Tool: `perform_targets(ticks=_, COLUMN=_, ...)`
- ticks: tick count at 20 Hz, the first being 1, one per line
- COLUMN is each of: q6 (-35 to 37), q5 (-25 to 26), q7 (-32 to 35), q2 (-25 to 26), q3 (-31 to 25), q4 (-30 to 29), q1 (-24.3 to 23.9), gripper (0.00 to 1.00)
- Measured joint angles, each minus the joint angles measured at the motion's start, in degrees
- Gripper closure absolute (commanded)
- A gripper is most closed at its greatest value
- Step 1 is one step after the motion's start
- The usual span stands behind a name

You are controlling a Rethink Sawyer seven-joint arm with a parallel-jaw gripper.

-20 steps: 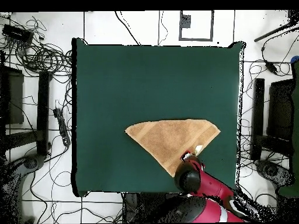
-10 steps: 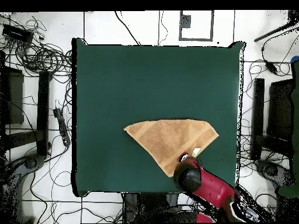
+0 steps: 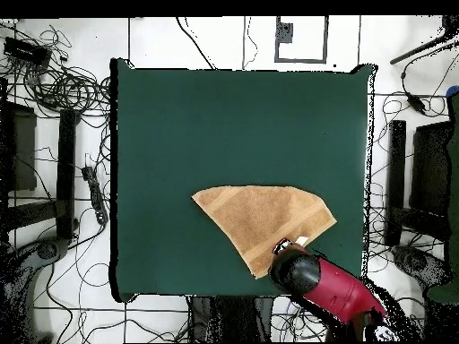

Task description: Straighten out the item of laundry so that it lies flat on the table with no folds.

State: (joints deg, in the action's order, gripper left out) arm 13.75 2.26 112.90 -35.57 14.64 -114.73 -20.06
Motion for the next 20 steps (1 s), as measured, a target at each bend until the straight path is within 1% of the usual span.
perform_targets(ticks=2, q6=-0.48, q5=0.06, q7=0.00, q2=-0.04, q3=0.02, q4=-0.02, q1=-0.02, gripper=1.00)
perform_targets(ticks=4, q6=-2.84, q5=0.43, q7=0.00, q2=1.01, q3=0.02, q4=0.00, q1=-0.08, gripper=1.00)
perform_targets(ticks=7, q6=-8.94, q5=1.50, q7=0.00, q2=4.07, q3=0.02, q4=0.04, q1=-0.19, gripper=1.00)
perform_targets(ticks=12, q6=-16.40, q5=2.60, q7=0.00, q2=8.16, q3=0.02, q4=0.06, q1=-0.51, gripper=1.00)
perform_targets(ticks=14, q6=-20.36, q5=2.68, q7=0.00, q2=11.05, q3=0.01, q4=0.11, q1=-0.61, gripper=1.00)
perform_targets(ticks=17, q6=-22.28, q5=2.67, q7=0.00, q2=12.81, q3=0.03, q4=0.15, q1=-0.60, gripper=1.00)
perform_targets(ticks=18, q6=-23.17, q5=2.82, q7=0.00, q2=12.66, q3=0.40, q4=0.09, q1=-0.45, gripper=0.00)
perform_targets(ticks=20, q6=-23.17, q5=2.83, q7=0.00, q2=12.69, q3=0.79, q4=0.09, q1=-0.49, gripper=0.00)
